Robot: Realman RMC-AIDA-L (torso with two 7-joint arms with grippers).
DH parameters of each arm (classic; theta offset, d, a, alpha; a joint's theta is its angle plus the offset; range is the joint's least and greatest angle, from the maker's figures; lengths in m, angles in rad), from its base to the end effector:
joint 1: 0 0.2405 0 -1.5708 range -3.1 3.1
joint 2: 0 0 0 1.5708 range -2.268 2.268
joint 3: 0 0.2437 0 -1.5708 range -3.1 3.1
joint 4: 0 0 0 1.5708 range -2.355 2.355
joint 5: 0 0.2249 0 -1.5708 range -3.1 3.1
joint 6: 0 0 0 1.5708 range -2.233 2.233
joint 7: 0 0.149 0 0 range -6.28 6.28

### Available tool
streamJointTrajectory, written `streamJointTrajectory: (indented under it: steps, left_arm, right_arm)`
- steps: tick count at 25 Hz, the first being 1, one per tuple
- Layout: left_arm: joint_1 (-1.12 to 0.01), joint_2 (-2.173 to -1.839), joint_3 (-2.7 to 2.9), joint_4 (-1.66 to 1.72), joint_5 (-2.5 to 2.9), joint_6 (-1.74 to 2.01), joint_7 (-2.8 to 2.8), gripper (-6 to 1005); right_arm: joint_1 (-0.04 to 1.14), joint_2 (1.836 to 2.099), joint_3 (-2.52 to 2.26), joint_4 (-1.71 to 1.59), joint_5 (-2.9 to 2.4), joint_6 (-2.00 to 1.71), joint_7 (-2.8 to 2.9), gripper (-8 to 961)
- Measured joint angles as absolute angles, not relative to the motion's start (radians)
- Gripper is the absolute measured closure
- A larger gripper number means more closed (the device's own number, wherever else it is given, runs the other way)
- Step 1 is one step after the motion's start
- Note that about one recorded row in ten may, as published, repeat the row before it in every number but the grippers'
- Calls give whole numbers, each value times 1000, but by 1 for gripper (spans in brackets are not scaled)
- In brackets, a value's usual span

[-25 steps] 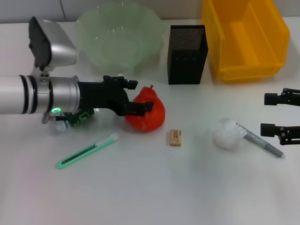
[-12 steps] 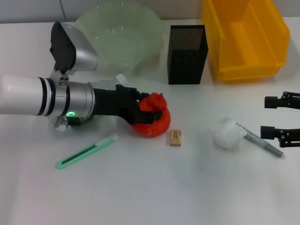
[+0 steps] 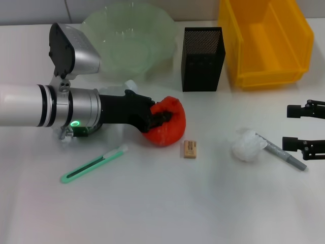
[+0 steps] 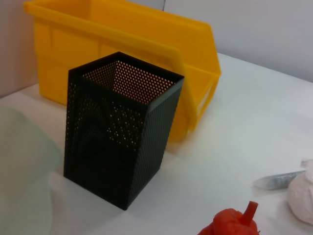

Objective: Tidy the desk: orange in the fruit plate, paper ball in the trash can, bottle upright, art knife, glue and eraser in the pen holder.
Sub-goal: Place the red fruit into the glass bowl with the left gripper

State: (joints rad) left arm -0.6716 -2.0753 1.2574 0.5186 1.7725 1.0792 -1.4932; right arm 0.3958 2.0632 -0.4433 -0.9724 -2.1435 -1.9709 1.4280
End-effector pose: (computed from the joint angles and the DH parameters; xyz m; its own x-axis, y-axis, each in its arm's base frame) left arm -0.2220 0.3772 -0.0814 0.8840 0.3721 0.2829 0.4338 -0.8784 -0.2003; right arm 0.2847 0.2765 0.0846 0.8150 -0.3143 -0.4867 -0.4235 -0.8965 -0.1302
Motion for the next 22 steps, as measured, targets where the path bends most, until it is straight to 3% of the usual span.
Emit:
streamJointTrajectory:
  steps: [6, 13, 22]
  left_arm:
    - [-623, -2071, 1245, 603, 1758, 1165, -1516, 758]
    - [-507, -2066, 1191, 947, 1755, 1248, -1697, 837]
    - [-592, -2068, 1123, 924, 1761, 968, -1782, 884]
  right_arm:
    - [396, 2063, -443, -973, -2143, -1971, 1428, 126]
    - [396, 2063, -443, -973, -2137, -1971, 1428, 127]
    - [405, 2065, -443, -967, -2135, -1971, 1428, 128]
